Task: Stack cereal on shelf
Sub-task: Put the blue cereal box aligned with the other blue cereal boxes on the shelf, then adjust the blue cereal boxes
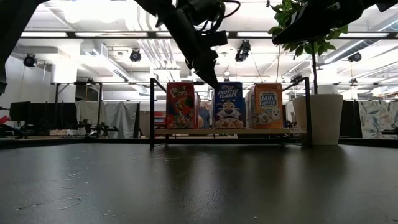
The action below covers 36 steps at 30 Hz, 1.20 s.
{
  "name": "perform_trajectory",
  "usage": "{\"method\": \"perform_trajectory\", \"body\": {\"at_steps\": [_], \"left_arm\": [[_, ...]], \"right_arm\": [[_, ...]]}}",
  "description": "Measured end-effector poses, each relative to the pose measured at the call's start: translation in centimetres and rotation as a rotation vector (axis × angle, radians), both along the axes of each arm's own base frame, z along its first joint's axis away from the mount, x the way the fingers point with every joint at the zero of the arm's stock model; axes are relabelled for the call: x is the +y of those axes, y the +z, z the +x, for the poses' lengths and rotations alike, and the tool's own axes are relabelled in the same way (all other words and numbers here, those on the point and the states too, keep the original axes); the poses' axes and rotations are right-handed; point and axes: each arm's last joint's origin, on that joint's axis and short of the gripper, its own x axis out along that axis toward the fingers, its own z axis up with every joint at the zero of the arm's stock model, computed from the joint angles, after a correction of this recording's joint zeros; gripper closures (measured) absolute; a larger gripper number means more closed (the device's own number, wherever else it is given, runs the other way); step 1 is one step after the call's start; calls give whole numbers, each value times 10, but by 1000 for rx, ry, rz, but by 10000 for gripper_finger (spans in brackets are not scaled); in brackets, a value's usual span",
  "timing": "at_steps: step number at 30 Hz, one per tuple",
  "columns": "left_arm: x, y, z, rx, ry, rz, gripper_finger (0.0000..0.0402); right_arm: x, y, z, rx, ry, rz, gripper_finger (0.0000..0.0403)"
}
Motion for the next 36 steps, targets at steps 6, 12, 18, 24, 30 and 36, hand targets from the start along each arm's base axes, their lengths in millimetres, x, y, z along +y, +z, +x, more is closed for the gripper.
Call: {"method": "perform_trajectory", "body": {"at_steps": [6, 12, 18, 24, 30, 36], "left_arm": [[1, 0, 0, -4, 0, 3, 402], [-5, 8, -1, 18, -23, 5, 402], [-34, 60, -17, -50, -97, -30, 402], [-77, 86, -39, -188, -281, -81, 402], [-104, 94, -63, -268, -365, -71, 402], [-111, 86, -82, -260, -387, -71, 402]], "right_arm": [[0, 0, 0, -1, -4, 9, 390], [0, 0, 0, 0, 2, -4, 390], [0, -8, 0, -9, -34, 75, 390], [1, -13, 5, -76, -47, 121, 390], [1, 0, 8, -143, -69, 194, 390], [1, 19, 14, -198, -59, 167, 390]]}}
